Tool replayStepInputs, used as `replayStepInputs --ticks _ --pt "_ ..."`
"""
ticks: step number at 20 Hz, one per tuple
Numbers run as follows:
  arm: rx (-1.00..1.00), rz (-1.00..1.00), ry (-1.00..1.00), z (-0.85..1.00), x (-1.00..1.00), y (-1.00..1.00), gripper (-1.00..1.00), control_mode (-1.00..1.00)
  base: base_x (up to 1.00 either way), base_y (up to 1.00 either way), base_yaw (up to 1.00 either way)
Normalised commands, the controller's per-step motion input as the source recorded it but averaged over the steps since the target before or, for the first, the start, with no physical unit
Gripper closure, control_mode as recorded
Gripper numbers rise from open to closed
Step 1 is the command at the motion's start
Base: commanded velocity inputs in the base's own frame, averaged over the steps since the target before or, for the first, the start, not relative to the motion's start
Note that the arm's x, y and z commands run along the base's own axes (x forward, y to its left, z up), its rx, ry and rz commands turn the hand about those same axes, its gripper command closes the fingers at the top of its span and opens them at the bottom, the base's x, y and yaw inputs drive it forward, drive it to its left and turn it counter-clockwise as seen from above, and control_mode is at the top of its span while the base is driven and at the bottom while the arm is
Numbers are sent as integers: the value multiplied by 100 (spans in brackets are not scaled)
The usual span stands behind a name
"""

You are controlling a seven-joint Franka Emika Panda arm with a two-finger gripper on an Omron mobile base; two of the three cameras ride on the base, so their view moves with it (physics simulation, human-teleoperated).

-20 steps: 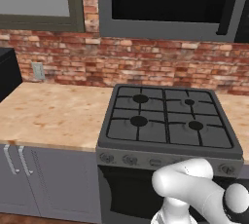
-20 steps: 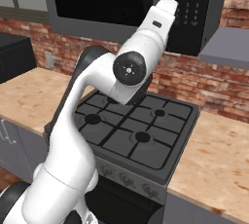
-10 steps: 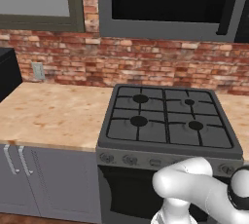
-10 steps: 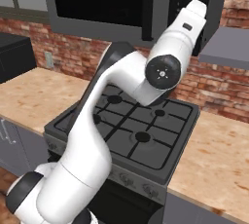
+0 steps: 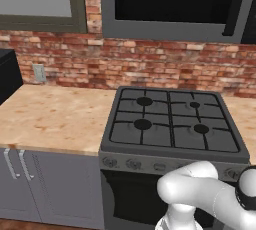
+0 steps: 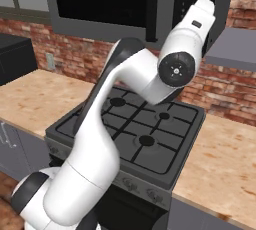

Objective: Place the tupperware containing the fish and onion meal in the microwave. Close the microwave door and press the start button to reheat the meal.

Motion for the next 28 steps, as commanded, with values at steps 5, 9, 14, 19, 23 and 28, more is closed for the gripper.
replayStepInputs --ticks 5,9,14,19,23,28 --pt "0 3 0 0 25 0 100 -100 0 0 0" --pt "0 1 0 0 29 0 100 -100 0 0 0" --pt "0 1 0 -2 27 -4 100 -100 0 0 0" --pt "1 0 0 -6 16 -26 100 -100 0 0 0" --pt "1 0 0 -2 14 -27 100 -100 0 0 0" --pt "1 0 0 0 22 -11 100 -100 0 0 0"
